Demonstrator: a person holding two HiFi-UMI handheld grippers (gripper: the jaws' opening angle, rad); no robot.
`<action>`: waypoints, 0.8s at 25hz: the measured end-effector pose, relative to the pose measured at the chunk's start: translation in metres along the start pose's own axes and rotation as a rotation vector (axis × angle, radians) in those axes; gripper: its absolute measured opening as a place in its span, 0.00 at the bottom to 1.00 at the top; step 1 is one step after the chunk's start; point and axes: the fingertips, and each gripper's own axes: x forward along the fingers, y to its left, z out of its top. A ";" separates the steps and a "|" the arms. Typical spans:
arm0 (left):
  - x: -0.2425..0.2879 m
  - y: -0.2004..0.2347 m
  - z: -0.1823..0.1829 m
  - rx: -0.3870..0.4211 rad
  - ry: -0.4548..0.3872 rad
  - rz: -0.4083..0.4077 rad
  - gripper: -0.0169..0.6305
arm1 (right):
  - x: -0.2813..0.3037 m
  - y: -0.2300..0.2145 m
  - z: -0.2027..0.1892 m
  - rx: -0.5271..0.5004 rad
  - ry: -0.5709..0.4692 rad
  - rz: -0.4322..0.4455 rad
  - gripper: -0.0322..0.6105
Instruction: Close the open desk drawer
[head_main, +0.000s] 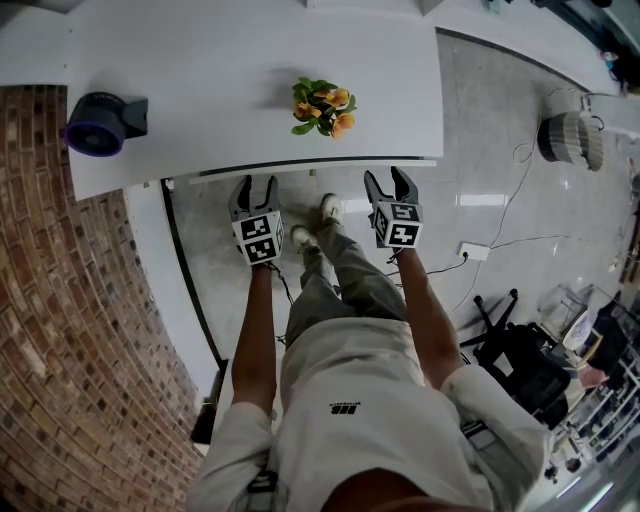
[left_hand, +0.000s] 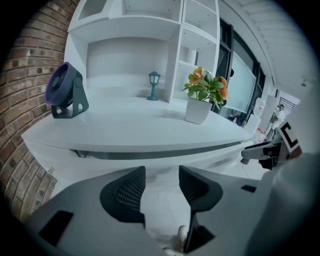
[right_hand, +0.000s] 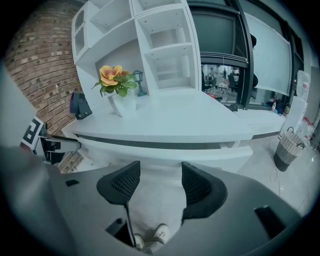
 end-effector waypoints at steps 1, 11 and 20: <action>0.001 0.000 0.001 0.001 -0.001 -0.001 0.37 | 0.001 0.000 0.001 0.000 -0.002 0.000 0.46; 0.007 0.003 0.008 0.009 -0.014 -0.001 0.37 | 0.008 -0.001 0.008 -0.004 -0.011 -0.006 0.46; 0.014 0.004 0.012 0.018 -0.017 -0.004 0.37 | 0.014 -0.004 0.015 -0.010 -0.026 -0.013 0.46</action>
